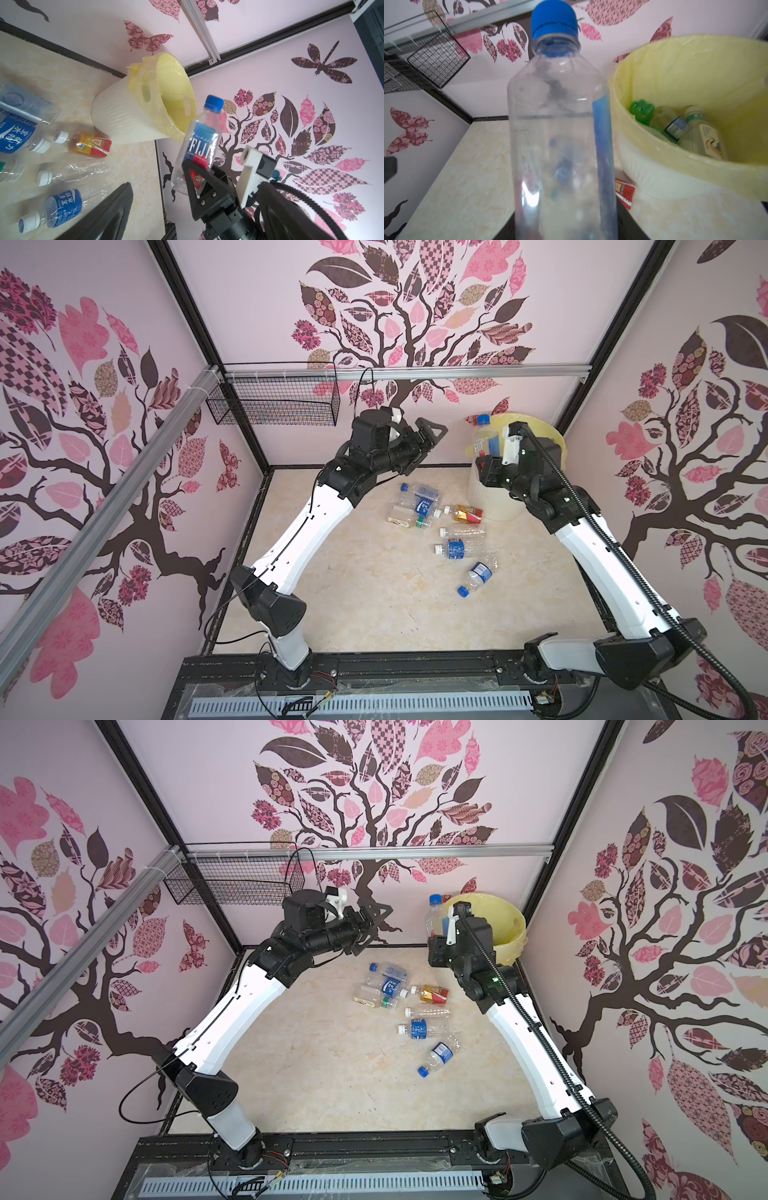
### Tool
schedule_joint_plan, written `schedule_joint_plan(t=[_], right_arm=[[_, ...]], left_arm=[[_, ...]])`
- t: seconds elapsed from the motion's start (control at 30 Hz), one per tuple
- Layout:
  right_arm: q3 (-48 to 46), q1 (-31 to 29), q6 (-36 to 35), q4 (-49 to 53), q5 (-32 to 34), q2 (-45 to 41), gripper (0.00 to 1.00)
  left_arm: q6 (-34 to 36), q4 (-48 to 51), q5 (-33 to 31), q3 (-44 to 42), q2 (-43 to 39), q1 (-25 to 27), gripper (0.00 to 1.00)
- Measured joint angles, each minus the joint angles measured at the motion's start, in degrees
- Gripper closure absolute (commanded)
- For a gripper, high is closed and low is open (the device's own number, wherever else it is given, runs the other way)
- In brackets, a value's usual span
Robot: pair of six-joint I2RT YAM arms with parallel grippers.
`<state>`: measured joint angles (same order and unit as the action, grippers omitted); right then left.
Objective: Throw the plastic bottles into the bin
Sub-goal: 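Carry the Fiji bottle up over the bin with the right gripper, then open the right gripper to drop the Fiji bottle into the bin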
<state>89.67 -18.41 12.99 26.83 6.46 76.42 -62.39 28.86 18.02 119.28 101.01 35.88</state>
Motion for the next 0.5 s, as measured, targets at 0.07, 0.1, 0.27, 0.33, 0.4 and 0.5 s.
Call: schedule_joint_plan(t=[0.07, 0.1, 0.27, 0.33, 0.4, 0.5], right_arm=[[2.5, 1.6, -0.1, -1.0, 1.2, 0.7, 0.53], [3.6, 2.6, 0.1, -1.4, 1.7, 1.2, 0.53], [11.1, 5.7, -1.1, -2.1, 6.4, 5.2, 0.52], [14.6, 5.8, -1.8, -2.7, 7.7, 6.7, 0.51], [17.2, 5.8, -2.5, -3.3, 8.5, 7.4, 0.50], [21.7, 5.8, -3.7, -4.9, 9.6, 8.3, 0.49]], left_arm=[[1.2, 1.4, 0.0, 3.4, 2.0, 1.3, 0.03], [1.4, 2.0, 0.0, 4.4, 2.6, 1.7, 0.03], [2.8, 4.3, 0.1, 8.8, 6.0, 3.2, 0.03], [3.1, 4.8, 0.1, 10.6, 7.3, 3.6, 0.03], [3.6, 5.0, 0.2, 11.6, 7.9, 3.8, 0.03], [4.2, 5.3, 0.2, 11.9, 8.0, 4.0, 0.03]])
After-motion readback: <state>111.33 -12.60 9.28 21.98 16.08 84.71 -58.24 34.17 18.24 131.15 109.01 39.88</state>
